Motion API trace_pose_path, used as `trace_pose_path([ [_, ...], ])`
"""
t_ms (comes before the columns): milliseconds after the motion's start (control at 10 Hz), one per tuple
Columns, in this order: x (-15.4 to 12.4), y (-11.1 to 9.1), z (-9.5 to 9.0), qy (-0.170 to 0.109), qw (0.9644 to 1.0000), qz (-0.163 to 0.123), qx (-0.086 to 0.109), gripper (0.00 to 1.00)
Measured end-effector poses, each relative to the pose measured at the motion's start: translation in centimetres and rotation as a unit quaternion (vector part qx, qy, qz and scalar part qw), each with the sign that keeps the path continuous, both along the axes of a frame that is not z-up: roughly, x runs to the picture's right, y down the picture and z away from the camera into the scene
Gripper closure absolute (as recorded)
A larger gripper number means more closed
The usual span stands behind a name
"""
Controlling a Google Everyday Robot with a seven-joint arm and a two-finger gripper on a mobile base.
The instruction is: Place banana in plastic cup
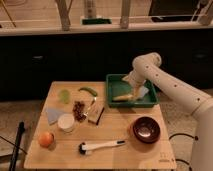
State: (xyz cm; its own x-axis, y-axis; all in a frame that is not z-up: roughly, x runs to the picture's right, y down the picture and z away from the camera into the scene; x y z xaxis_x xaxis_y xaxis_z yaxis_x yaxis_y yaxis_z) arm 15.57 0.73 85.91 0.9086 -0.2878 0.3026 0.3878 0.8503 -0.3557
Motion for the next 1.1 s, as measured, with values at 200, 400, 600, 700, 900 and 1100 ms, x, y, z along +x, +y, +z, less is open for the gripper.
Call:
trace_pose_path([
  [200,-0.6,0.1,0.7,0.0,0.9999,-0.011,-0.003,0.2],
  [400,-1.2,0.1,1.5,0.001,0.9998,-0.019,-0.008,0.2],
  [600,-1.4,0.2,2.1,0.003,0.9997,-0.022,-0.013,0.2],
  [700,-1.5,0.2,2.4,0.004,0.9996,-0.023,-0.016,0.2],
  [900,-1.8,0.5,3.1,0.003,0.9995,-0.023,-0.022,0.2],
  [1100,-2.0,0.8,3.8,0.003,0.9994,-0.021,-0.027,0.2],
])
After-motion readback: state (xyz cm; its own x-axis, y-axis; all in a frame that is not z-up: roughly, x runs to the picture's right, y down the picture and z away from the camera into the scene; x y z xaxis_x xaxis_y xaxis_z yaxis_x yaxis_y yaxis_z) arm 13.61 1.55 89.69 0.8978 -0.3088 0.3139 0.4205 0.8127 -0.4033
